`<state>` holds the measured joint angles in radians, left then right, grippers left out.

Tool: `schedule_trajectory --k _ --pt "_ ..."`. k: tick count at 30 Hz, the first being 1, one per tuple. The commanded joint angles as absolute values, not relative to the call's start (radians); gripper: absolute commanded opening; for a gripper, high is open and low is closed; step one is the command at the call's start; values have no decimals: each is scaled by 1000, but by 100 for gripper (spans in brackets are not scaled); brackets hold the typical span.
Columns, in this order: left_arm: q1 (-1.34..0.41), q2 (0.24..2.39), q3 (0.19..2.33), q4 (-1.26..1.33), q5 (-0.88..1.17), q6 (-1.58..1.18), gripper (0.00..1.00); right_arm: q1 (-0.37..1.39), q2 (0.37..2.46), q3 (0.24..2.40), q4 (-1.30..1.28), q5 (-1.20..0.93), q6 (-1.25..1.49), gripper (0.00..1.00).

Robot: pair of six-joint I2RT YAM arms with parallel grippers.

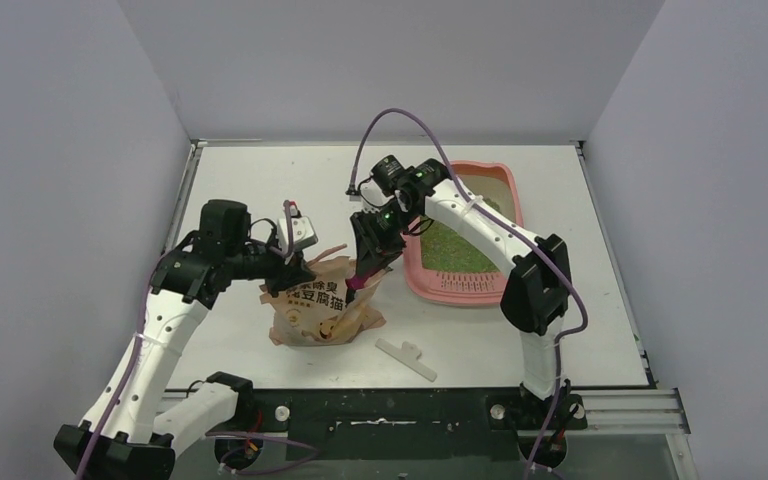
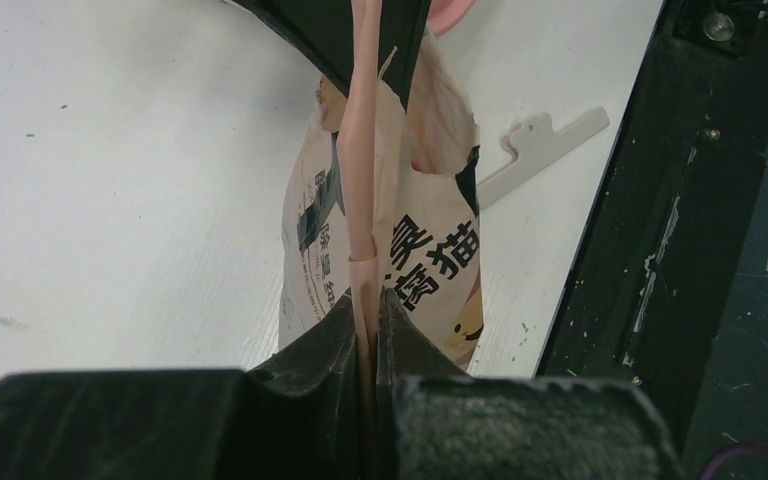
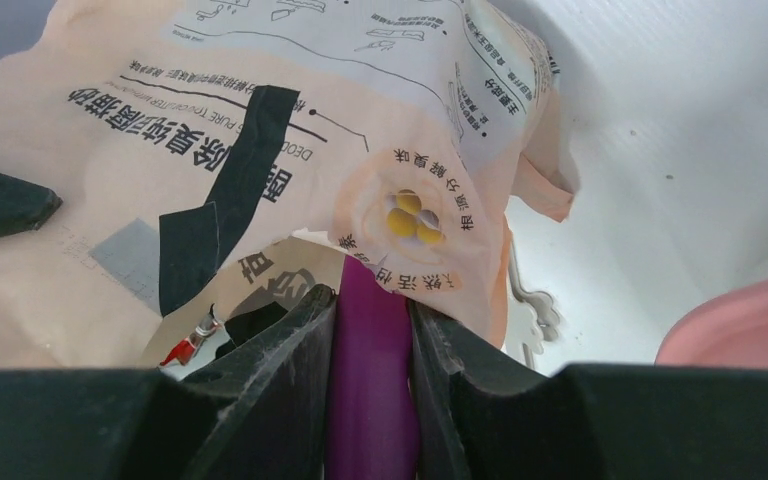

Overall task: Fill the litter box with clean litter
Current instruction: 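Scoop the cat litter from the cat litter bag.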

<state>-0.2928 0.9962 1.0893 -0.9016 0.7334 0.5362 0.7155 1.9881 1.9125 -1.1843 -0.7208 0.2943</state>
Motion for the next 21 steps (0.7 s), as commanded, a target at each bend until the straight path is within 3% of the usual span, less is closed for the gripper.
schedule_trajectory --k 1,10,21 --pt "-289 955 1088 -865 770 520 0 721 1973 1967 -1186 -591 350 0" --pt "-289 906 1028 -725 734 426 0 716 1917 2096 -1284 -403 338 0" --pt "-289 895 1016 -693 739 404 0 805 2059 1953 -1160 -633 344 0"
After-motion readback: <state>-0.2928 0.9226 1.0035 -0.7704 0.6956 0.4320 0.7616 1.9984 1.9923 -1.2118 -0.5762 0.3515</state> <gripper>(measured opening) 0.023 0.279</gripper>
